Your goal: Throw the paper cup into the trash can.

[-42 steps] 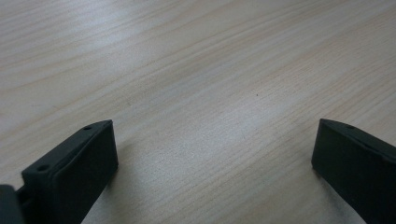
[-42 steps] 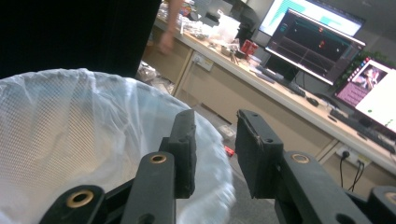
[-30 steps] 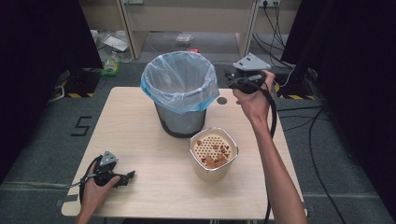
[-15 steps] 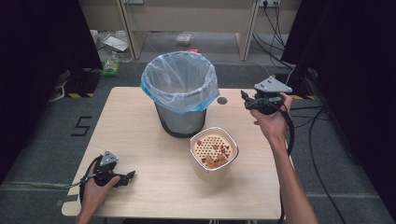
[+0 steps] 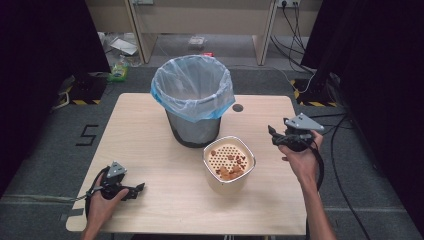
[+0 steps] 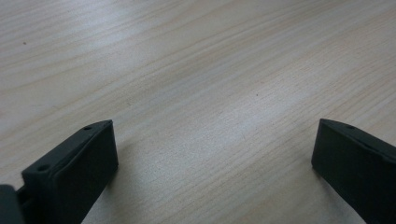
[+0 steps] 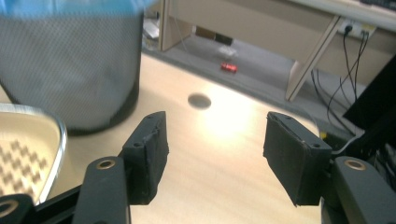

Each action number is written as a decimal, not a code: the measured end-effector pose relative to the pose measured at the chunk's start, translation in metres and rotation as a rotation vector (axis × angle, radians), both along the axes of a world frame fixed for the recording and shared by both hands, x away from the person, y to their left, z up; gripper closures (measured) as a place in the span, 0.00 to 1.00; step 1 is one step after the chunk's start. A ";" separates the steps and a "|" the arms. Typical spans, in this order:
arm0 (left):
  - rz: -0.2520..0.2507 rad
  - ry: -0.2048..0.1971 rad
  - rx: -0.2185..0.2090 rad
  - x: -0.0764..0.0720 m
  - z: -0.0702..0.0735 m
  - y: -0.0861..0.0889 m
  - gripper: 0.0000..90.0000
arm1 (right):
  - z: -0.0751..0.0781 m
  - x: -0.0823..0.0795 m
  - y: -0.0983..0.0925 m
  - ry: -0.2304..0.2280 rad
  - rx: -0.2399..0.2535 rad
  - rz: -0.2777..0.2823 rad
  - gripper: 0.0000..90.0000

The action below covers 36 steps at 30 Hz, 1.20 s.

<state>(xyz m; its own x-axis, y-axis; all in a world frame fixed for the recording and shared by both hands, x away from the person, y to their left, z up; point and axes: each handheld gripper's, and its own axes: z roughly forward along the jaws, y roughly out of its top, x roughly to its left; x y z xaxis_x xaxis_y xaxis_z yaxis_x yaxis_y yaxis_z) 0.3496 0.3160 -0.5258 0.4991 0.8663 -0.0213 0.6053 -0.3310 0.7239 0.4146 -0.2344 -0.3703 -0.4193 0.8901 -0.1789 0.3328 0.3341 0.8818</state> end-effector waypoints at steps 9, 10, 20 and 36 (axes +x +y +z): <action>0.001 -0.001 -0.001 0.000 0.000 0.000 0.00 | -0.066 -0.014 -0.008 0.091 0.021 -0.023 0.43; 0.001 -0.001 -0.001 0.000 0.000 0.000 0.00 | -0.074 -0.015 -0.009 0.122 0.006 -0.024 0.43; 0.001 -0.001 -0.001 0.000 0.000 0.000 0.00 | -0.099 -0.024 -0.008 0.198 -0.001 -0.026 0.41; -0.001 0.000 -0.002 -0.001 0.000 0.000 0.00 | -0.137 -0.033 0.003 0.389 -0.016 0.002 0.36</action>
<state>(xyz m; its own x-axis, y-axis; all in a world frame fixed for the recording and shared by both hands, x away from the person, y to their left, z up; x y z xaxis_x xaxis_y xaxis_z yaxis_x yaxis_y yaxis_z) 0.3491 0.3162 -0.5259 0.5003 0.8656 -0.0228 0.6047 -0.3305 0.7246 0.3812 -0.2311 -0.5069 -0.4600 0.8877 -0.0206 0.6407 0.3479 0.6844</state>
